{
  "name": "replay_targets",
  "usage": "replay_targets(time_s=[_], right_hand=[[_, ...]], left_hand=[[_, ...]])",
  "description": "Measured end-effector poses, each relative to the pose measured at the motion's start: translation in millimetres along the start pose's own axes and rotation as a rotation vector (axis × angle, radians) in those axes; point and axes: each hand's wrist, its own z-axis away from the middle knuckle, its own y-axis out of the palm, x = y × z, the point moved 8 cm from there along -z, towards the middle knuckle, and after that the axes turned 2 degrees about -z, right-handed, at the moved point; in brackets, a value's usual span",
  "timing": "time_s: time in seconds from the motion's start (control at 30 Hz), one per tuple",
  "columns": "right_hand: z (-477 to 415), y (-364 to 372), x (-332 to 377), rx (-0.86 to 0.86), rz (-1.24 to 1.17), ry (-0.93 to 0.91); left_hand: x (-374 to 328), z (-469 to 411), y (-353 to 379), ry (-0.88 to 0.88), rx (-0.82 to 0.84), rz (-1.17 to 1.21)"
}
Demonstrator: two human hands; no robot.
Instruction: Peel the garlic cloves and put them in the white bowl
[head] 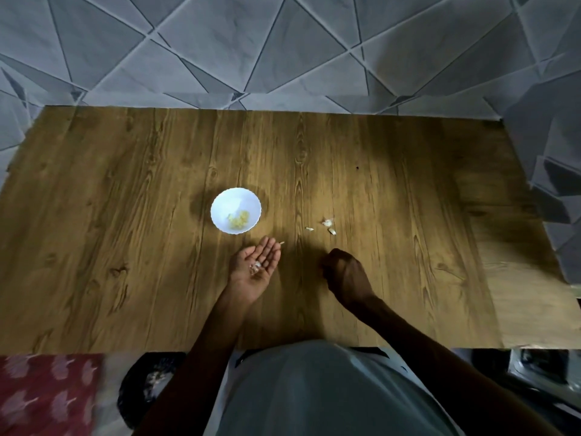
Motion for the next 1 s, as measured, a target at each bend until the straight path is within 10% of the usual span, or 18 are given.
replay_targets(time_s=[0.53,0.7,1.0], right_hand=[[-7.7,20.4,21.4,0.051,0.228,-0.181],[-22.4,8.9,5.9,0.071,-0.039,0.111],[-35.3,-13.2,68.8,0.093,-0.145,-0.037]], left_hand=[[17.5,1.3,9.3,-0.035,0.002,-0.056],[19.1,-1.4,12.2,-0.019,-0.033,-0.086],[36.9,2.0,26.5,-0.028,-0.033,-0.06]])
